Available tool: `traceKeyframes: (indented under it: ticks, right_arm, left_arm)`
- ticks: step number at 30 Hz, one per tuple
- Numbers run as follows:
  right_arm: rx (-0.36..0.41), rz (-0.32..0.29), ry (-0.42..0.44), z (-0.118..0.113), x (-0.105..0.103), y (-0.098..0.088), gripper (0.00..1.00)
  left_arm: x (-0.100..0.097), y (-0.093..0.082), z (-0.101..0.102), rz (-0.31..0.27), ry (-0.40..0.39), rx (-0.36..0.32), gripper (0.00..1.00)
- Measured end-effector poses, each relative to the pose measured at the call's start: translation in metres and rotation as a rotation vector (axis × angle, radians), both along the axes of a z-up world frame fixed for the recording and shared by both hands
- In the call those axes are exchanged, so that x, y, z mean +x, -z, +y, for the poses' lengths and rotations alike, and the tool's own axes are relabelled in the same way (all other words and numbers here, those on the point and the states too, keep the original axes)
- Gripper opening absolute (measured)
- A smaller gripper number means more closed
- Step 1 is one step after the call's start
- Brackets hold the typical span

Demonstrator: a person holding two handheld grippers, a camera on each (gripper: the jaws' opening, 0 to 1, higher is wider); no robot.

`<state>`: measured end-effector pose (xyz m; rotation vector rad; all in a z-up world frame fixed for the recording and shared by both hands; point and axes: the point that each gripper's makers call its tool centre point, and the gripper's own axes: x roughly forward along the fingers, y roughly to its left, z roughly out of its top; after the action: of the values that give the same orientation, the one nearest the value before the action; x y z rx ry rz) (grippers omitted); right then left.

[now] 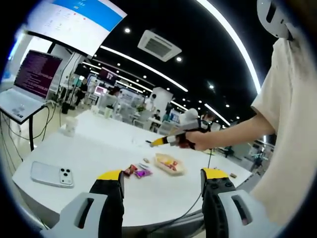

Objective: Place the target food into the container with the food tongs after gripping and lifting it, then release it inside without dropping or visibly crushing the food.

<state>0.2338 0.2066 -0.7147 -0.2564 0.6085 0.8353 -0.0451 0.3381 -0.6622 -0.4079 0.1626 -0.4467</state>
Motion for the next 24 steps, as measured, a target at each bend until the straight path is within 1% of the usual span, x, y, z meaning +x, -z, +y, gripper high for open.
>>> traceKeyframes:
  ticks: [6,8,12,20,24]
  right_arm:
    - [-0.003,0.017,-0.03,0.01,-0.004,0.011,0.23]
    - [-0.004,0.021,-0.033,0.01,-0.001,0.011,0.23]
    - [-0.005,0.025,-0.045,0.021,-0.003,0.016,0.23]
    - [-0.01,0.041,-0.068,0.031,-0.008,0.024,0.23]
    - [-0.011,0.046,-0.079,0.036,-0.009,0.027,0.23]
  left_arm:
    - [-0.001,0.003,0.003,0.011,-0.01,0.0,0.62]
    - [0.0,0.004,0.005,0.014,-0.014,0.0,0.62]
    - [0.001,0.006,0.007,0.02,-0.02,-0.002,0.62]
    - [-0.003,0.008,0.007,0.031,-0.032,-0.009,0.63]
    - [-0.006,0.01,0.003,0.038,-0.036,-0.015,0.63]
